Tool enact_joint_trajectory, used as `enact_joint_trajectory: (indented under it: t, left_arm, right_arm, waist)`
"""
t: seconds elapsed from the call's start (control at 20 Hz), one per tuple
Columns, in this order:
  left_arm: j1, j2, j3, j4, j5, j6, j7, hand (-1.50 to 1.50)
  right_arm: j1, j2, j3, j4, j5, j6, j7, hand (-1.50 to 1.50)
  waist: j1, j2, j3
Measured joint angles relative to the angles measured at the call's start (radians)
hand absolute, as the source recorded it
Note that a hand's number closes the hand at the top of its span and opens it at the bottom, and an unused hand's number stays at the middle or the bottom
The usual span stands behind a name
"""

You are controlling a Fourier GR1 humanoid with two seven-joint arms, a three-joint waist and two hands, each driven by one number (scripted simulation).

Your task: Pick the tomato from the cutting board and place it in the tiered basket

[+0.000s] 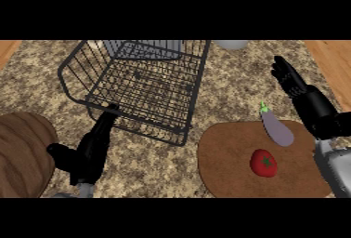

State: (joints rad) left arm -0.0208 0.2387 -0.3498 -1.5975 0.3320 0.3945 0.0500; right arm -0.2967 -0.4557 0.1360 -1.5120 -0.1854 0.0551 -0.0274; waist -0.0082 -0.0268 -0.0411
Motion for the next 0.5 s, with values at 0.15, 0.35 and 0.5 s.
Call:
enact_joint_trajectory:
  t: [0.15, 0.35, 0.5]
  left_arm:
    - [-0.003, 0.036, 0.026, 0.028, -0.006, -0.038, -0.028, 0.00]
    - [-0.003, 0.084, 0.011, 0.033, -0.030, -0.096, -0.070, 0.00]
    - [-0.012, 0.109, 0.002, 0.046, -0.035, -0.139, -0.085, 0.00]
  right_arm:
    - [0.005, 0.046, -0.016, -0.003, 0.032, -0.108, 0.049, -1.50]
    - [0.017, 0.117, -0.064, 0.070, 0.110, -0.334, 0.134, -1.50]
    - [0.024, 0.230, -0.076, 0.112, 0.157, -0.515, 0.159, -1.50]
  waist:
    - [0.001, 0.014, 0.021]
    - [-0.004, 0.026, 0.030]
    - [-0.003, 0.029, 0.037]
